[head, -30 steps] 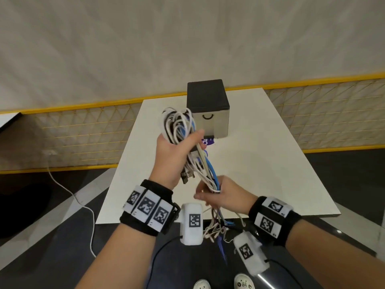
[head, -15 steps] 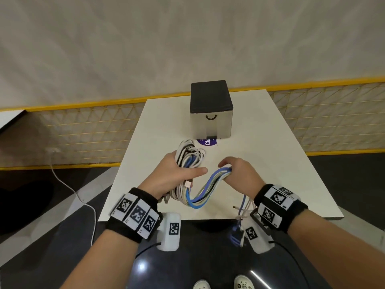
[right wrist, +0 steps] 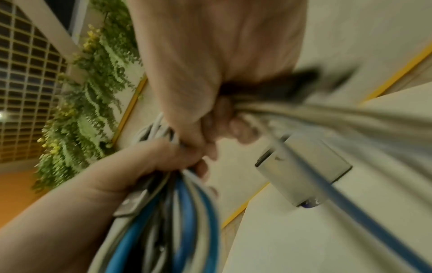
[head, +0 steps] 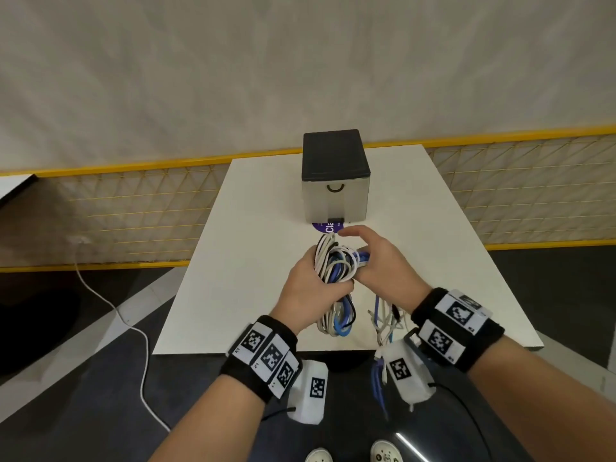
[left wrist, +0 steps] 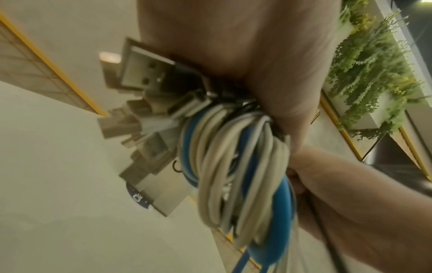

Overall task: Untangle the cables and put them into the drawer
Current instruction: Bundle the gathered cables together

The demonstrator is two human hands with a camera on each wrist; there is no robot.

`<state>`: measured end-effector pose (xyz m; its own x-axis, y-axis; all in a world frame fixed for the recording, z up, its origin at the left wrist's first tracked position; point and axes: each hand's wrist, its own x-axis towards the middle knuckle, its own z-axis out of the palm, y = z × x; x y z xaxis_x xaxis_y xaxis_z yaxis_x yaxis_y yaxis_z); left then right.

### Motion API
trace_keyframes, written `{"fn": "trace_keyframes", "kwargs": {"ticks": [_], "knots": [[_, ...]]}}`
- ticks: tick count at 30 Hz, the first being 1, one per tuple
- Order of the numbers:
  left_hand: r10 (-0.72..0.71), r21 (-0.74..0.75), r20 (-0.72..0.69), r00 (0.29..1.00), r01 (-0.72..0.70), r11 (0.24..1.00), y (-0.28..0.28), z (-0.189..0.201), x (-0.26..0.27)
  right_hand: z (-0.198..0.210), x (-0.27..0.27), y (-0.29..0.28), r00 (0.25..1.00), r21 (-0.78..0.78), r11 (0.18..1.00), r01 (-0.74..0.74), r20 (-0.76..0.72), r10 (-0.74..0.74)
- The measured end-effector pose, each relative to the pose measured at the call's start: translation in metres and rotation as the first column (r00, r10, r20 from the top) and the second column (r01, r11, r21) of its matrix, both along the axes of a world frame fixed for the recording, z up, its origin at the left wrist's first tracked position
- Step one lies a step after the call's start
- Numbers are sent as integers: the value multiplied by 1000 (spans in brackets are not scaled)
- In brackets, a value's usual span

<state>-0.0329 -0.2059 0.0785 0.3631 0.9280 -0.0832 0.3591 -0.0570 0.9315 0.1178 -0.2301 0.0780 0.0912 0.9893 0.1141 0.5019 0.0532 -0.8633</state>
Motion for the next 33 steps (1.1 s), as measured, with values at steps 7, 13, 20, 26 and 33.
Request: {"fn": "trace_keyframes", "kwargs": {"ticks": [7,13,20,26,33], "knots": [[70,2,161,984,-72,997,15,14,-14,-9,34,-25,982,-195,965,-173,37,184],[13,82,29,1000,-15,997,14,11,-10,-6,12,-26,993,-62,997,-37,-113,30],[104,-7,187,977,-105,994,9,12,6,4,-10,-10,998,-35,999,-9,64,12],[251,-179,297,921,-205,962,7,11,19,16,-14,-5,893,-86,988,-126,423,151],[442,-335,418,794,-317,887,1,7,20,30,-6,-12,822,-130,932,-337,443,359]]}}
